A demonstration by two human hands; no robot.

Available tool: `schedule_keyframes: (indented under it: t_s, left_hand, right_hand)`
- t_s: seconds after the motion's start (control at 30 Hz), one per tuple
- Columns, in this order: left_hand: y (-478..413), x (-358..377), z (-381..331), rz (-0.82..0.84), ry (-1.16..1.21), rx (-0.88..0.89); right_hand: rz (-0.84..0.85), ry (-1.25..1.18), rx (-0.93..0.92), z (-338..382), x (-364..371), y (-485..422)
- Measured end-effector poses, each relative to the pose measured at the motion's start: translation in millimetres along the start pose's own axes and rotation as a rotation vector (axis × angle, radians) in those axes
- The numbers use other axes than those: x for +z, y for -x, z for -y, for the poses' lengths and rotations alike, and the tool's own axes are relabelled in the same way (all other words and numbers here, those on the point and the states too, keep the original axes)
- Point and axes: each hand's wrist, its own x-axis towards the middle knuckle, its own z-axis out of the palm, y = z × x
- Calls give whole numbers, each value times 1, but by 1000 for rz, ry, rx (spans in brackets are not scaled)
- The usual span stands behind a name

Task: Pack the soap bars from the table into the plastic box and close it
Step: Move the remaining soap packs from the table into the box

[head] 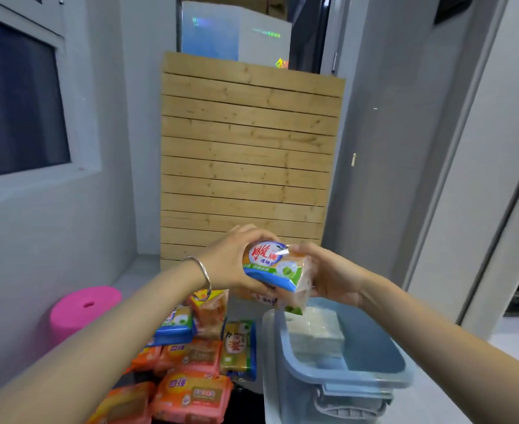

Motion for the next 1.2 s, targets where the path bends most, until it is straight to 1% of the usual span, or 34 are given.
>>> schedule_keyframes:
  t_s: [0.07,0.13,0.17,0.27,0.3,0.33,0.4,0.47,0.57,0.67,0.73,0.8,0.87,0.9,0.97,1.03,1.1,1.13,1.2]
  left_hand:
    - [-4,14,-1,-25,83,-60]
    - [-7,28,-3,-35,198,-177]
    - [-9,36,-4,-27,332,-255]
    - [-19,58,-15,-50,912,-538]
    - [-24,65,-17,-73,1037,-589]
    - [-29,71,-17,-97,1097,-616]
    - [-32,78,-17,-147,1136,-629]
    - [-33,82,-16,-196,1144,-613]
    - [-34,88,-18,-226,1049,-559]
    - [-36,98,-21,-192,904,-521]
    - [-37,106,-21,-190,824,-508]
    - [-36,116,-19,-222,737,-507]
    - [-30,124,-12,-215,683,-555]
    - [-26,128,-7,-182,671,-604]
    - [-15,137,1,-93,716,-712]
    - [-5,146,6,-35,927,-761]
    - [1,154,7,-35,1142,-791]
    - [1,157,8,-41,1195,-808]
    - [1,160,12,-40,1230,-803]
  right_hand:
    - [-33,-87,-36,-9,-13,6]
    - [-74,-188,-96,-15,-23,13]
    - [-92,-231,-125,-18,-28,16]
    - [-105,-326,-189,-26,-40,22]
    - [-92,-329,-203,-28,-42,24]
    - [-70,-311,-214,-30,-44,25]
    - [-33,-215,-216,-33,-49,29]
    - [-30,-81,-163,-35,-55,31]
    - [6,8,-66,-39,-60,30]
    - [15,-19,-36,-50,-58,25]
    - [-38,-53,-15,-57,-57,22]
    - [-86,-77,38,-66,-59,19]
    - [-89,-69,132,-75,-60,17]
    - [-88,-57,183,-80,-60,16]
    - [-82,-48,292,-91,-58,12]
    - [-95,-27,390,-101,-53,6]
    - [-66,22,467,-107,-46,-1]
    - [-36,48,500,-109,-43,-4]
    - [22,85,570,-111,-40,-10]
